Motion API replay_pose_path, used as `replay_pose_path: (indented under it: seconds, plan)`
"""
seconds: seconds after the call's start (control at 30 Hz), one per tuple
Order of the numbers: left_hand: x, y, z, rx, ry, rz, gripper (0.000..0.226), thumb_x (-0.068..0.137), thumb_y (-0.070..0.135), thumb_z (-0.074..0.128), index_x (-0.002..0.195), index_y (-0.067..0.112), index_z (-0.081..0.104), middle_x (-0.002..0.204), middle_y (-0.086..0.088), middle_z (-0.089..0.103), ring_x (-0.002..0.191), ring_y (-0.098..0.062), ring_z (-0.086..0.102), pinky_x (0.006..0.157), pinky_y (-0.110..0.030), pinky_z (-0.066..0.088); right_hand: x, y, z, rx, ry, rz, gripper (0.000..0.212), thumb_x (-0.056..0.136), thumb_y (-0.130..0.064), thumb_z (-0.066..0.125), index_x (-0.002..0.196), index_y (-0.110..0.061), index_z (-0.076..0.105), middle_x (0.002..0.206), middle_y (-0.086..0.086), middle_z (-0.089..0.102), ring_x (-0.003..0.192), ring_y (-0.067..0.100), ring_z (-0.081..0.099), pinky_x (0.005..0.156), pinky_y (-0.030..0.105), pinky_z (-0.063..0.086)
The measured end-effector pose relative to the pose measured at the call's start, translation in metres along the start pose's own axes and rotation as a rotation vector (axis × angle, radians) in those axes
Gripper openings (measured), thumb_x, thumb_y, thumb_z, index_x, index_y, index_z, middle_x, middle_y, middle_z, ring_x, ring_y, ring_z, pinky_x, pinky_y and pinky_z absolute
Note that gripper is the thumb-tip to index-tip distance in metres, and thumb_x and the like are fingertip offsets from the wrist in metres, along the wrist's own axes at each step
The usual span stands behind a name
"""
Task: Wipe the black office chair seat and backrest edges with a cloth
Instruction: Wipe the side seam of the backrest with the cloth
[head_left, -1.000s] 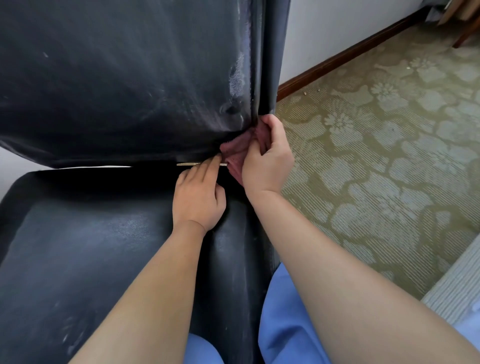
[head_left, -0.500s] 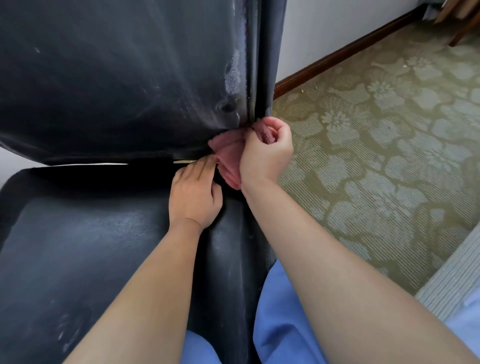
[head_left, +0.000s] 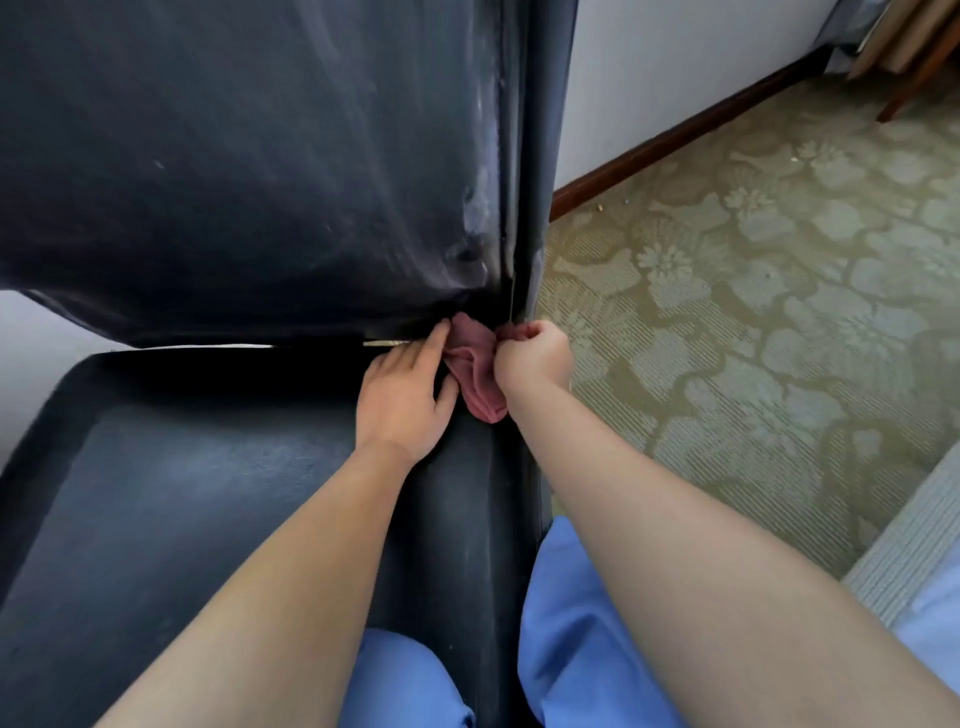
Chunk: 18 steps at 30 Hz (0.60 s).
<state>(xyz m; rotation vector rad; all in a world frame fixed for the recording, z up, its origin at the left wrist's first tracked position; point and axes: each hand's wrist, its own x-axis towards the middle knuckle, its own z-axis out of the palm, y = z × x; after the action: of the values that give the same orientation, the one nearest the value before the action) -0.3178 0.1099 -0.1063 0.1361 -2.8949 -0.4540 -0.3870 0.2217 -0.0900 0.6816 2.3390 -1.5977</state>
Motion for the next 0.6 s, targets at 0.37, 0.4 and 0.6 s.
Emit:
replay_pose_path:
  seconds: [0.37, 0.4, 0.6]
  plan:
    - [-0.023, 0.064, -0.063, -1.046, -0.098, -0.646, 0.036, 0.091, 0.002, 0.057, 0.127, 0.007, 0.057, 0.109, -0.010, 0.066, 0.105, -0.028, 0.063, 0.093, -0.035, 0.050, -0.068, -0.035, -0.090, 0.134, -0.366, -0.045, 0.025, 0.074, 0.003, 0.068, 0.082, -0.015, 0.054, 0.087, 0.004, 0.058, 0.085, 0.020, 0.055, 0.077, 0.034, 0.049]
    - [-0.027, 0.070, -0.073, -1.167, -0.094, -0.720, 0.038, 0.092, -0.001, 0.055, 0.129, 0.006, 0.054, 0.111, -0.013, 0.065, 0.106, -0.032, 0.063, 0.091, -0.042, 0.052, -0.077, -0.038, -0.098, 0.154, -0.391, -0.069, 0.025, 0.074, 0.001, 0.070, 0.079, -0.017, 0.053, 0.086, 0.004, 0.058, 0.085, 0.020, 0.056, 0.079, 0.036, 0.050]
    - [-0.037, 0.105, -0.149, -1.323, 0.020, -0.792, 0.036, 0.094, 0.003, 0.041, 0.122, 0.014, 0.062, 0.112, -0.012, 0.067, 0.096, -0.031, 0.066, 0.064, -0.033, 0.058, -0.137, -0.068, -0.138, 0.318, -0.408, -0.245, 0.026, 0.079, -0.022, 0.075, 0.074, -0.015, 0.050, 0.070, 0.002, 0.056, 0.063, 0.014, 0.053, 0.059, 0.027, 0.047]
